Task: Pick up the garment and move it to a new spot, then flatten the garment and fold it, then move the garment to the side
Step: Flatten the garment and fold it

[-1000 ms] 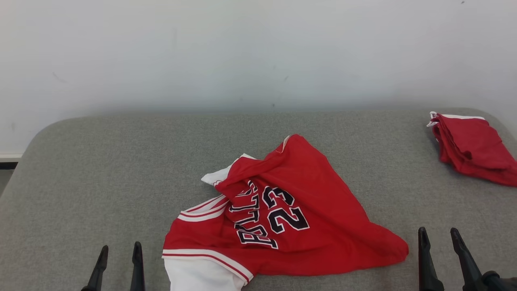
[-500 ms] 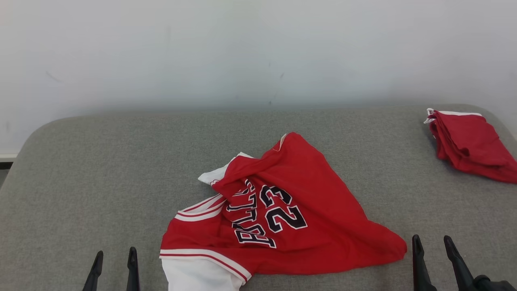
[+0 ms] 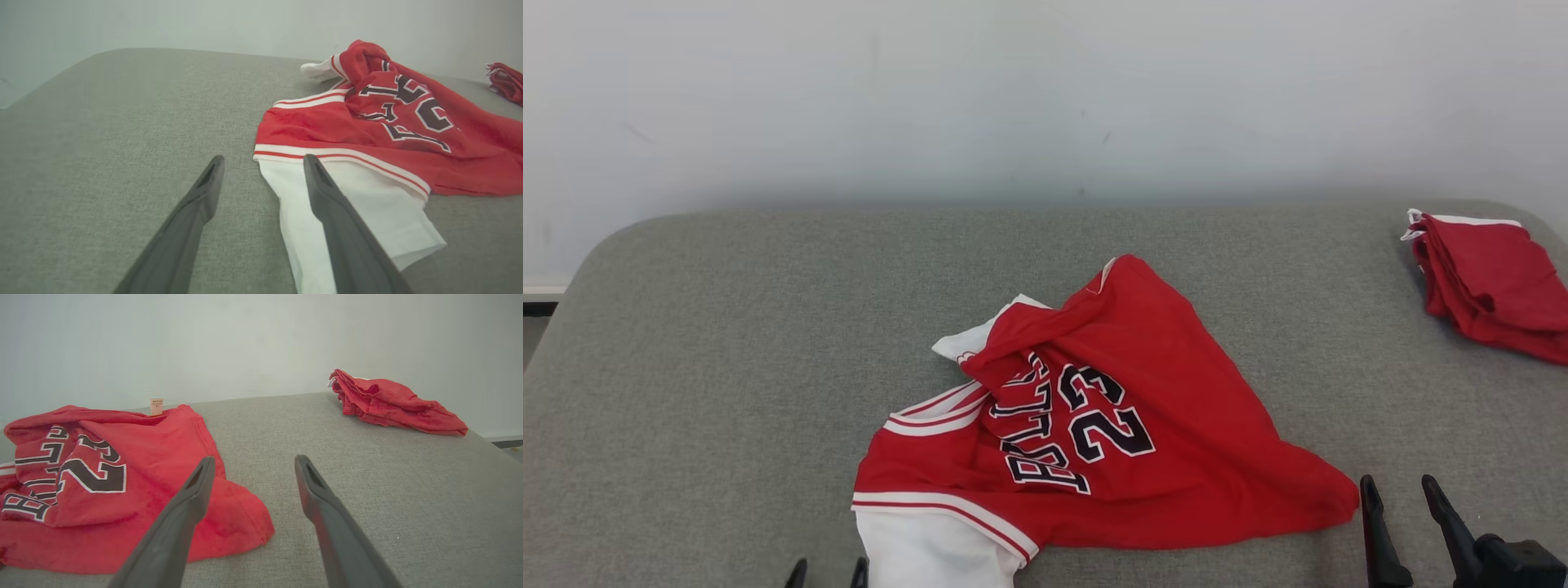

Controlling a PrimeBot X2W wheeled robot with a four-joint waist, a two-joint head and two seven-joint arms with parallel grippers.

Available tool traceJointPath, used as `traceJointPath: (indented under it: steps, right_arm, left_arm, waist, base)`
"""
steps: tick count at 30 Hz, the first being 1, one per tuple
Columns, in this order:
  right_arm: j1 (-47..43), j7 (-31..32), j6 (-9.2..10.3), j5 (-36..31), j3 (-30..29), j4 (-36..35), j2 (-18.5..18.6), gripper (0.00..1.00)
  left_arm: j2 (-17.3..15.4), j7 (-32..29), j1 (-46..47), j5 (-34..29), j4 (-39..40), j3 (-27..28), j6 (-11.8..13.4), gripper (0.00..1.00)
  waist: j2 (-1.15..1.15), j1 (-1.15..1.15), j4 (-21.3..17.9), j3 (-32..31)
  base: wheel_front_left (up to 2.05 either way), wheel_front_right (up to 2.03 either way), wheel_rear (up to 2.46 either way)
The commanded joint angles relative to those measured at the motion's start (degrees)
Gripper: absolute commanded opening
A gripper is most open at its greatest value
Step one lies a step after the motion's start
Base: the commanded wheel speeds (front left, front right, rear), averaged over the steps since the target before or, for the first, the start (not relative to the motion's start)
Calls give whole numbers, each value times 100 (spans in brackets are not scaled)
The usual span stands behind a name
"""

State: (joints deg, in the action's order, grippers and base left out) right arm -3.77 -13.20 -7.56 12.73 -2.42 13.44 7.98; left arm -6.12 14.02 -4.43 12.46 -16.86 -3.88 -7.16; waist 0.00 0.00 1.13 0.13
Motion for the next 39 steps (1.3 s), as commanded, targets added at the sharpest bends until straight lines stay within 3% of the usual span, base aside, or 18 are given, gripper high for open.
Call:
traceJointPath:
  steps: [1, 13, 24, 25, 26, 27, 28, 33, 39]
  right_arm:
    - [143, -17, 13, 19, 34, 169, 76, 100]
    - [942, -67, 13, 130, 457, 1818, 345, 100]
    - [1516, -141, 13, 402, 1007, 3054, 361, 100]
    - [1564, -138, 13, 450, 1068, 3142, 355, 86]
    - [1615, -142, 13, 489, 1110, 3213, 357, 43]
    - [1654, -150, 13, 540, 1161, 3286, 353, 16]
    - [1675, -159, 13, 596, 1209, 3350, 348, 0]
    - [1730, -187, 13, 767, 1376, 3412, 370, 0]
    - [1532, -203, 13, 1106, 1537, 2853, 419, 0]
  left_arm:
    - [-17, 18, 20, 37, -141, -98, -37, 100]
    - [-18, 73, 205, 371, -1236, -885, -28, 100]
    - [-27, 96, 421, 744, -1815, -1241, -30, 100]
    - [-20, 96, 434, 811, -1873, -1305, -31, 100]
    - [-1, 87, 448, 874, -1922, -1381, -32, 64]
    - [7, 83, 485, 930, -1968, -1455, -40, 32]
    - [-3, 83, 521, 973, -2005, -1523, -44, 0]
    - [-17, 91, 608, 1105, -2018, -1656, -36, 0]
    - [-65, 115, 532, 1265, -1400, -1508, -28, 0]
  waist:
    - [0, 0, 4, 77]
    - [0, 0, 23, 372]
    - [0, 0, 35, 445]
    - [0, 0, 39, 441]
    - [0, 0, 43, 435]
    - [0, 0, 50, 424]
    - [0, 0, 57, 408]
    - [0, 0, 85, 329]
    - [0, 0, 89, 220]
  base:
    - [0, 0, 0]
    - [0, 0, 0]
    - [0, 0, 0]
    - [0, 0, 0]
    - [0, 0, 0]
    - [0, 0, 0]
    - [0, 0, 0]
    - [0, 0, 0]
    - [0, 0, 0]
